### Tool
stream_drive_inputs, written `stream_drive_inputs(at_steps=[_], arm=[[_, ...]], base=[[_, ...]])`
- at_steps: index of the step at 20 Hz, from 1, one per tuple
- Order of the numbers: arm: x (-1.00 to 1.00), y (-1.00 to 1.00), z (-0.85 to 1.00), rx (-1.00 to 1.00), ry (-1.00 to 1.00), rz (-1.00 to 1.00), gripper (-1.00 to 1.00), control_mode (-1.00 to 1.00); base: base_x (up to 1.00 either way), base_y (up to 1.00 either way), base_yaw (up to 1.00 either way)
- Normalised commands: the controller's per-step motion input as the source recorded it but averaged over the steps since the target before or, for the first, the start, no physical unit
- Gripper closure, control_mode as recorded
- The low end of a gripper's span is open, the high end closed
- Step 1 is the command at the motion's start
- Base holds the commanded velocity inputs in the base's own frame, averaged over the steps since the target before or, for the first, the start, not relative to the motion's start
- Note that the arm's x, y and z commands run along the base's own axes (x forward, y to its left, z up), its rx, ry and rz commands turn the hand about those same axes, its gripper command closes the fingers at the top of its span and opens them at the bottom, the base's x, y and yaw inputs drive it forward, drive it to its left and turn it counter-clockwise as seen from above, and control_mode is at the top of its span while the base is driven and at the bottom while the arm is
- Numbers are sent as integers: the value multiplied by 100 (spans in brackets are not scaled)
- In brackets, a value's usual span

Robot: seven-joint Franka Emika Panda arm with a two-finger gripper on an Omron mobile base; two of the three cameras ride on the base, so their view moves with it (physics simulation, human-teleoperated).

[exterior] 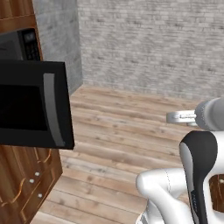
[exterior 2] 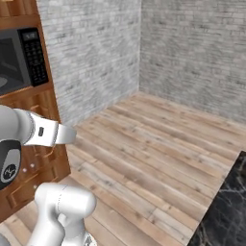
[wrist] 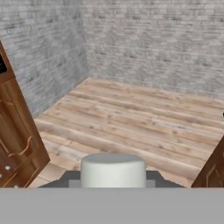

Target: Pick the marshmallow from the counter and place it in the microwave. Then turn on the microwave.

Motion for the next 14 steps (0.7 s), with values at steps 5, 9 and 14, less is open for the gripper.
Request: stream_drive_inputs(at_steps=[5,9,14], arm=[[0,0,0,0,0,0,100,100],[0,0,0,0,0,0,100,100],[0,0,0,0,0,0,100,100]], base=[[45,0,9],[39,0,4],[35,4,4]])
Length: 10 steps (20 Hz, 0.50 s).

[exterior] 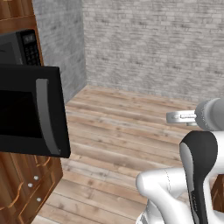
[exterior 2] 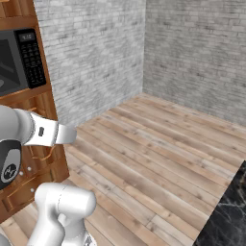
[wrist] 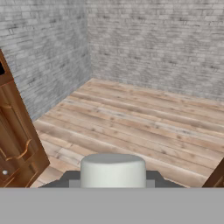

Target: Pick the marshmallow from the counter and place it in the microwave. Then turn on the microwave.

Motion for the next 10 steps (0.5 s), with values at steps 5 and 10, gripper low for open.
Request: stream_drive_inputs(at_steps=[5,10], arm=[[0,0,0,0,0,0,100,100],[0,0,0,0,0,0,100,100]], base=[[41,15,8],[43,22,12]])
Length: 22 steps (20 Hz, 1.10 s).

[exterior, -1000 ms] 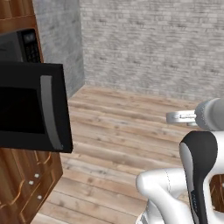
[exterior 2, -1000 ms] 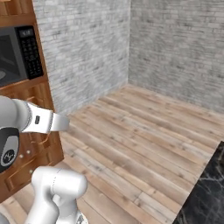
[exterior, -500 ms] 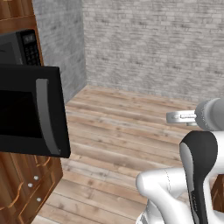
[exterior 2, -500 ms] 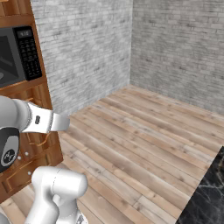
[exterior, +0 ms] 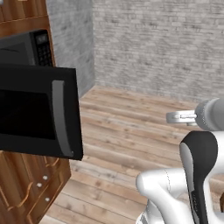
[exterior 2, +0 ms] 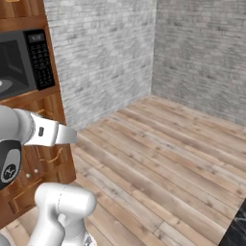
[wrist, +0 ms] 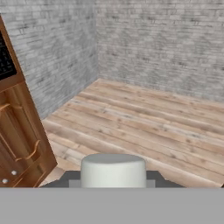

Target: Pick the marshmallow from the counter and place it in the microwave. Then turn on the microwave.

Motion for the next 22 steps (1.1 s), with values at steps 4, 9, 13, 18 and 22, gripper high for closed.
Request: stream_drive_inputs(at_steps=[4,9,13,18,22], arm=[[0,0,0,0,0,0,100,100],[0,0,0,0,0,0,100,100],[0,0,0,0,0,0,100,100],[0,0,0,0,0,0,100,100],[0,0,0,0,0,0,100,100]], base=[[31,14,12],[40,3,14],[42,-1,17],[31,-1,16],[44,0,16]])
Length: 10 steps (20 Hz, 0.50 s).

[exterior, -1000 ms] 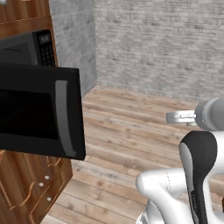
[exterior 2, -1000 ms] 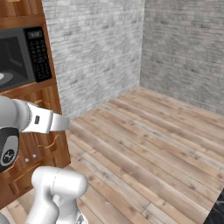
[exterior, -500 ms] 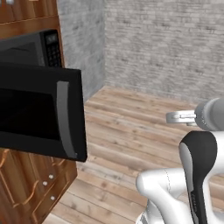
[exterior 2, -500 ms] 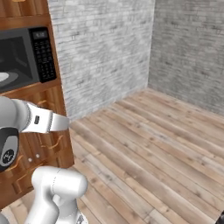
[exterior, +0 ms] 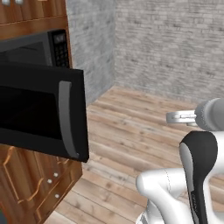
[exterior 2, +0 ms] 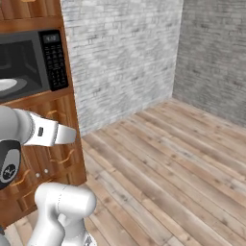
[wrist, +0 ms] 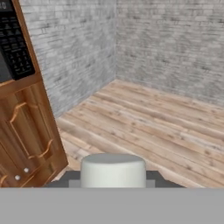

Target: Pick the marshmallow from the counter and place it in the microwave. Then turn on the microwave.

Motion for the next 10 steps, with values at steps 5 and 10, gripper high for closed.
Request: stream_drive_inputs(at_steps=[5,10], arm=[[0,0,0,0,0,0,100,100],[0,0,0,0,0,0,100,100]], base=[[47,-3,19],[44,-1,19]])
